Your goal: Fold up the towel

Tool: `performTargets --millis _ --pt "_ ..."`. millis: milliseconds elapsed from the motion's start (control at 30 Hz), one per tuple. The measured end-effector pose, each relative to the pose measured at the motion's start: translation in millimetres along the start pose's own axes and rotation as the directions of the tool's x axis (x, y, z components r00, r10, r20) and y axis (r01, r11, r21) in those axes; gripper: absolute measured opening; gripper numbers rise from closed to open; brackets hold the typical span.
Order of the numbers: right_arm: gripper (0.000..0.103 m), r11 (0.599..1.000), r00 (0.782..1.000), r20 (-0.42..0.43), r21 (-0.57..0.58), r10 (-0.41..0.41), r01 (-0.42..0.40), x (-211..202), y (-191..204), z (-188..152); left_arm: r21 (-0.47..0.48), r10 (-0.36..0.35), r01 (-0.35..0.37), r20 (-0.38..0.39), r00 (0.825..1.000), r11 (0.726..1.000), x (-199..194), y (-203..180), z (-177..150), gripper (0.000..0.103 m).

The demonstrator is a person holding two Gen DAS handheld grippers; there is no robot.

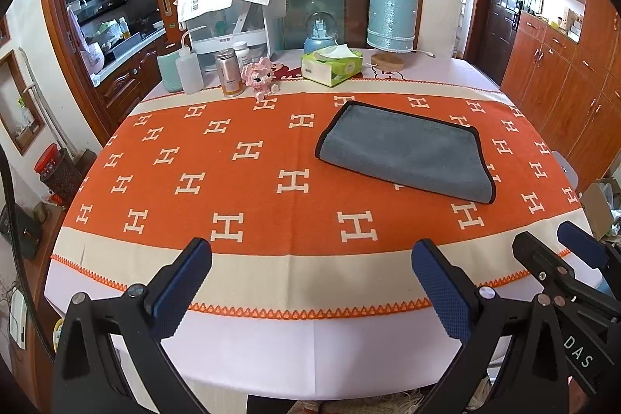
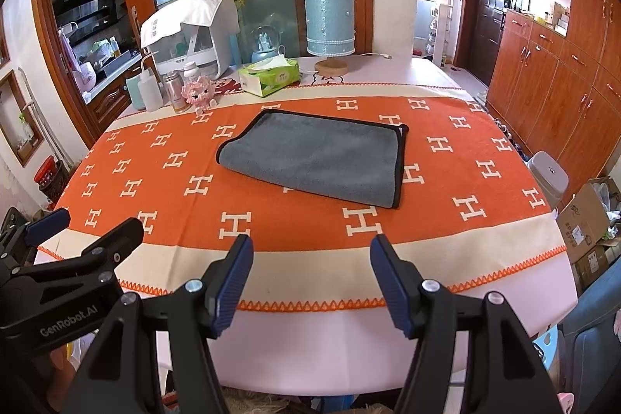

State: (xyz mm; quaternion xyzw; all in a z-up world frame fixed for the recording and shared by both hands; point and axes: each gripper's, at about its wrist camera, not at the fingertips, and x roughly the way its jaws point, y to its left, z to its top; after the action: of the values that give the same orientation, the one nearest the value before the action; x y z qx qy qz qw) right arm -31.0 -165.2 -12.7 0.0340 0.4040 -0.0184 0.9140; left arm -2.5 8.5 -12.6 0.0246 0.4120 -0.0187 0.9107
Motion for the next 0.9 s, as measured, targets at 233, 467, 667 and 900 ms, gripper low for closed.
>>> performTargets --millis 233,467,667,900 --pt "0.063 1.000 1.000 -0.010 -0.004 0.004 -0.004 2.3 1.0 0.3 0.000 0.000 0.000 0.000 1.000 1.000 0.0 1.2 -0.2 0.102" --pt "0.063 1.000 1.000 -0.013 -0.004 0.004 -0.004 3.8 1.2 1.5 0.000 0.000 0.000 0.000 1.000 1.000 -0.3 2.2 -0.8 0.102" --pt "0.063 1.000 1.000 -0.015 -0.004 0.006 -0.006 4.4 1.4 1.6 0.001 0.000 0.000 -0.002 1.000 1.000 0.0 2.3 -0.6 0.102" --pt "0.063 1.000 1.000 -0.018 -0.004 0.006 -0.006 6.0 0.6 1.9 0.000 0.000 0.000 -0.001 1.000 1.000 -0.1 1.4 0.4 0.102"
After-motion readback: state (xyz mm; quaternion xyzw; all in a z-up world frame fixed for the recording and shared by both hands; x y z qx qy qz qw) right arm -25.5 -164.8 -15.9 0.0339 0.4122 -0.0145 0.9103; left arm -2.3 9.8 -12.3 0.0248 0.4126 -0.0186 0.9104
